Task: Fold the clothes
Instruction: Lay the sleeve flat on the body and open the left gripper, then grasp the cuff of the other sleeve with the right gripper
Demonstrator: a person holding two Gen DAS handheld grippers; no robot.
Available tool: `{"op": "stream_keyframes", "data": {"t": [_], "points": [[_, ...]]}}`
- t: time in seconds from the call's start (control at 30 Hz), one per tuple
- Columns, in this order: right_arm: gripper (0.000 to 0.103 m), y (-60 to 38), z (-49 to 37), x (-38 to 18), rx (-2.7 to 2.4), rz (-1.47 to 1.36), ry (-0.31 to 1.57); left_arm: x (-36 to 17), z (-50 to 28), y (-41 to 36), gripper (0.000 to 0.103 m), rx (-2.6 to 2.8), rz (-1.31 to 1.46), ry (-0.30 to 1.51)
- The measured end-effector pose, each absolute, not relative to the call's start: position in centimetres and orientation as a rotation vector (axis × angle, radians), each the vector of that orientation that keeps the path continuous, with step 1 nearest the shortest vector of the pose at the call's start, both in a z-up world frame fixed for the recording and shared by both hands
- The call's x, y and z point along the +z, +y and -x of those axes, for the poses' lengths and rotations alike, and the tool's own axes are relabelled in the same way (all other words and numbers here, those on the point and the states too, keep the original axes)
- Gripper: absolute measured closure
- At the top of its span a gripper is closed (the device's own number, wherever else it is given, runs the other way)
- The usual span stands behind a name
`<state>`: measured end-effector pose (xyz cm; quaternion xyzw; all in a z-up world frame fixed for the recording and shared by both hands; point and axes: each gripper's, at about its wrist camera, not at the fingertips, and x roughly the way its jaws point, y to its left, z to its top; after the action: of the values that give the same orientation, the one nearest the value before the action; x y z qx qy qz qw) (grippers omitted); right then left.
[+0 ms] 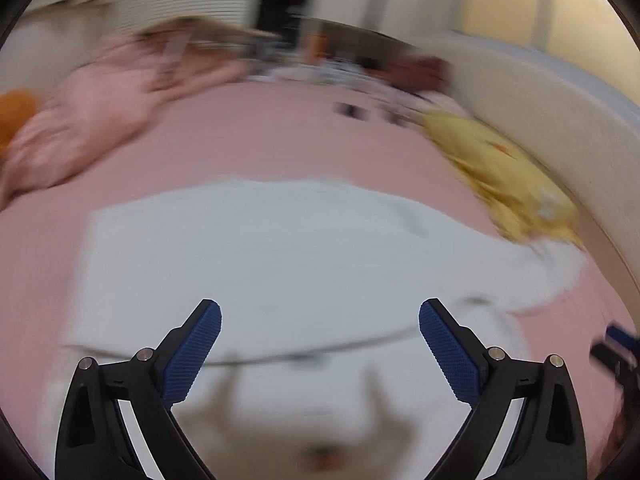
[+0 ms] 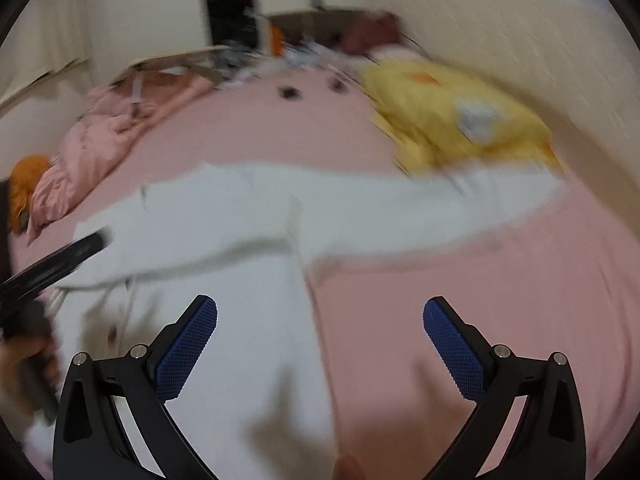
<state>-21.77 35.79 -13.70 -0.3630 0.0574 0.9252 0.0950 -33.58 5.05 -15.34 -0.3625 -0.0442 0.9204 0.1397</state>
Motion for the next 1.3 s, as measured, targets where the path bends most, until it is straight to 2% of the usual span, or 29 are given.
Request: {"op": "stream_keyframes", "data": {"t": [0.1, 0.17, 0.23, 0.3, 0.37, 0.5, 0.57, 0.6, 0.63, 0.67, 0.7, 0.77, 0.8, 0.83, 0.9, 0.97, 1.07, 1.2, 1.3], "points": [[0.000, 33.3, 28.7, -15.0, 2.798, 1.078, 0.044, -15.7, 36.3, -0.4, 0.003, 2.726, 1.090, -0.206], [0.000, 30.8, 34.2, -17.5, 2.783, 1.179, -0.058, -16.9, 38.1, -2.1, 0.003, 2.679, 1.138, -0.361], [0.000, 29.1, 37.3, -19.4, 2.794, 1.263, -0.084, -18.5, 38.7, -2.7, 0.003, 2.597, 1.146, -0.475], [0.000, 27.7, 39.2, -21.5, 2.760, 1.330, -0.175, -20.7, 39.5, -3.0, 0.003, 2.574, 1.215, -0.478], [0.000, 28.4, 39.5, -23.4, 2.661, 1.378, -0.214, -23.3, 40.5, -3.1, 0.003, 2.537, 1.329, -0.400], [0.000, 34.5, 37.6, -23.3, 2.620, 1.315, 0.071, -24.0, 39.8, -3.0, 0.006, 2.563, 1.264, -0.285], [0.000, 37.6, 36.4, -23.0, 2.549, 1.280, 0.326, -23.6, 39.5, -2.8, 0.008, 2.590, 1.289, -0.273], [0.000, 37.7, 36.2, -22.9, 2.546, 1.285, 0.376, -23.1, 38.9, -2.5, 0.008, 2.624, 1.287, -0.260], [0.000, 36.8, 35.9, -22.7, 2.555, 1.290, 0.342, -22.4, 38.2, -2.3, 0.008, 2.664, 1.258, -0.249], [0.000, 34.9, 35.7, -22.3, 2.604, 1.271, 0.216, -21.8, 37.5, -2.0, 0.007, 2.700, 1.211, -0.226], [0.000, 33.6, 35.6, -22.3, 2.640, 1.256, 0.122, -21.5, 36.9, -1.7, 0.000, 2.728, 1.173, -0.182], [0.000, 31.3, 36.5, -23.8, 2.612, 1.306, -0.118, -22.2, 37.6, -1.1, 0.000, 2.738, 1.230, -0.062], [0.000, 31.8, 36.9, -24.5, 2.586, 1.350, -0.049, -23.1, 38.4, -0.9, 0.000, 2.716, 1.319, -0.005], [0.000, 33.2, 36.8, -24.3, 2.575, 1.373, 0.119, -23.5, 38.8, -0.7, 0.001, 2.701, 1.376, 0.035], [0.000, 35.8, 36.2, -22.5, 2.558, 1.336, 0.312, -22.4, 38.0, -0.6, 0.002, 2.735, 1.341, 0.082], [0.000, 39.1, 33.3, -19.0, 2.680, 1.144, 0.476, -20.3, 36.6, -0.5, 0.002, 2.763, 1.276, 0.072], [0.000, 46.9, 28.6, -16.7, 2.672, 0.974, 0.699, -17.9, 34.1, 0.1, 0.002, 2.732, 1.261, -0.014], [0.000, 60.4, 23.6, -18.3, 2.425, 0.910, 1.080, -18.7, 30.9, 1.6, 0.000, 2.688, 1.341, -0.139], [0.000, 69.1, 19.8, -20.4, 2.215, 0.767, 1.384, -20.9, 28.8, 3.5, 0.000, 2.689, 1.383, -0.137]]}}
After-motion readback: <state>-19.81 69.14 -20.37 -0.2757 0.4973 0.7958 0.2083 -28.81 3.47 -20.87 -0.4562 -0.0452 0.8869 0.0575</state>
